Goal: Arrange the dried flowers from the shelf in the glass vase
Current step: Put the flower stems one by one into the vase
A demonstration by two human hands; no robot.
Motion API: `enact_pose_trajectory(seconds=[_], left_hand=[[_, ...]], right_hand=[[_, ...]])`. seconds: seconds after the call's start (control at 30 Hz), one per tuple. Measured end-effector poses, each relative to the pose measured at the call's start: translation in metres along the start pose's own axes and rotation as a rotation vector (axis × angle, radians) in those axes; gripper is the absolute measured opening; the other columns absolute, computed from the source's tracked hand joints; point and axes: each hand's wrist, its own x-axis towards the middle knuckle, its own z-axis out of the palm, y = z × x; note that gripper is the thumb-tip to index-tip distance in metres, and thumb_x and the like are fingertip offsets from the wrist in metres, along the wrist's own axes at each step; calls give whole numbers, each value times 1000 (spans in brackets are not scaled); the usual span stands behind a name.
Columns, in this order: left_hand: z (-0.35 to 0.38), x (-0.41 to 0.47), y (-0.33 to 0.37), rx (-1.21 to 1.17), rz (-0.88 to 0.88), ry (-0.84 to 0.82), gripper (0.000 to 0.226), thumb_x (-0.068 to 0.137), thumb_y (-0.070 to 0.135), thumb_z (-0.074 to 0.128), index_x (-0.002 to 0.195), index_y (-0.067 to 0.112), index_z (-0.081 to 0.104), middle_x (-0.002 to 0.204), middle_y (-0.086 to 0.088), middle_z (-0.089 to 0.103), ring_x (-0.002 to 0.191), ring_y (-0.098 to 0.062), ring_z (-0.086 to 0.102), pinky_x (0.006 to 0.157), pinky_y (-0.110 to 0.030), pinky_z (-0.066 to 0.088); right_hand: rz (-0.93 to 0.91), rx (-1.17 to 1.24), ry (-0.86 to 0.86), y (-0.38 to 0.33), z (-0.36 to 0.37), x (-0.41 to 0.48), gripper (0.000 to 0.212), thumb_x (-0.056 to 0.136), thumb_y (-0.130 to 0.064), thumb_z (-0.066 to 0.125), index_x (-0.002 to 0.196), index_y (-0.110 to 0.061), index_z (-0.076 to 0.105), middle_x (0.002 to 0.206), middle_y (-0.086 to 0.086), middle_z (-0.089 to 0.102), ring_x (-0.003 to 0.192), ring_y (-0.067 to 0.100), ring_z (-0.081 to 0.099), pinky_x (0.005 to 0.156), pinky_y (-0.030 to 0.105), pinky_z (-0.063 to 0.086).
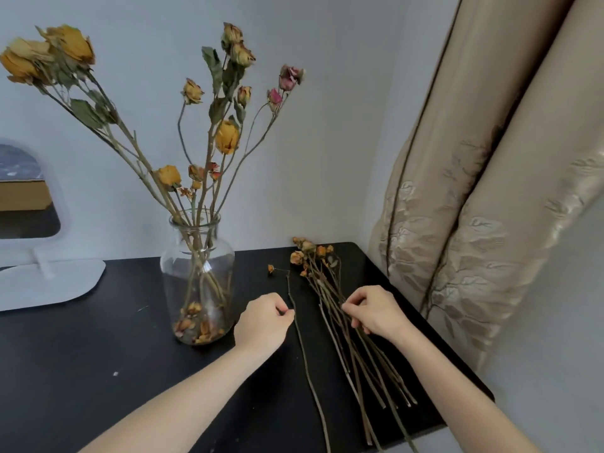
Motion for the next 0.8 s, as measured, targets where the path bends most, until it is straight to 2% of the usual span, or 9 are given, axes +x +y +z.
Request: enact_pose_trajectory(seconds=[0.13, 0.27, 0.4, 0.57, 0.67, 0.8], left_hand=[[16, 18, 10, 124, -89, 6, 22, 87, 43, 57, 74, 25, 56, 78, 7, 59, 76, -16, 58, 65, -29, 45], [27, 24, 14, 227, -161, -36, 25, 86, 42, 59, 82, 18, 64, 83, 2, 66, 79, -21, 63, 64, -29, 45], [28, 30, 12, 188, -262, -71, 18, 86, 32, 59, 87, 15, 66, 86, -1, 67, 81, -23, 64, 64, -29, 45], [19, 31, 9, 141, -269, -67, 24, 86, 32, 59, 82, 12, 70, 82, -3, 68, 77, -22, 64, 65, -29, 48], [14, 29, 7, 90, -230, -39, 27, 85, 31, 59, 68, 11, 67, 73, -4, 68, 72, -22, 65, 68, -32, 52], [7, 28, 4, 24, -184, 18, 28, 84, 31, 59, 62, 16, 65, 69, 0, 66, 69, -18, 62, 64, -28, 48]], right_hand=[[-18, -66, -8, 0, 7, 7, 9, 87, -27, 63, 80, -24, 62, 57, -6, 64, 59, 5, 62, 65, 23, 50], [-33, -131, -19, -8, 13, 15, 9, 88, -29, 63, 82, -24, 59, 65, -5, 64, 64, 9, 63, 71, 28, 54], [-28, -226, -46, -16, 18, 23, 13, 89, -29, 62, 96, -19, 64, 89, 2, 69, 84, 17, 66, 75, 31, 55], [7, -310, -74, -19, 22, 28, 15, 88, -28, 62, 96, -17, 67, 94, 2, 68, 85, 18, 65, 68, 29, 50], [21, -340, -95, -21, 23, 30, 16, 87, -29, 64, 92, -14, 69, 90, 3, 69, 83, 19, 66, 70, 31, 53], [33, -371, -123, -24, 25, 31, 18, 86, -26, 64, 96, -11, 67, 88, 5, 69, 82, 20, 67, 74, 33, 55]])
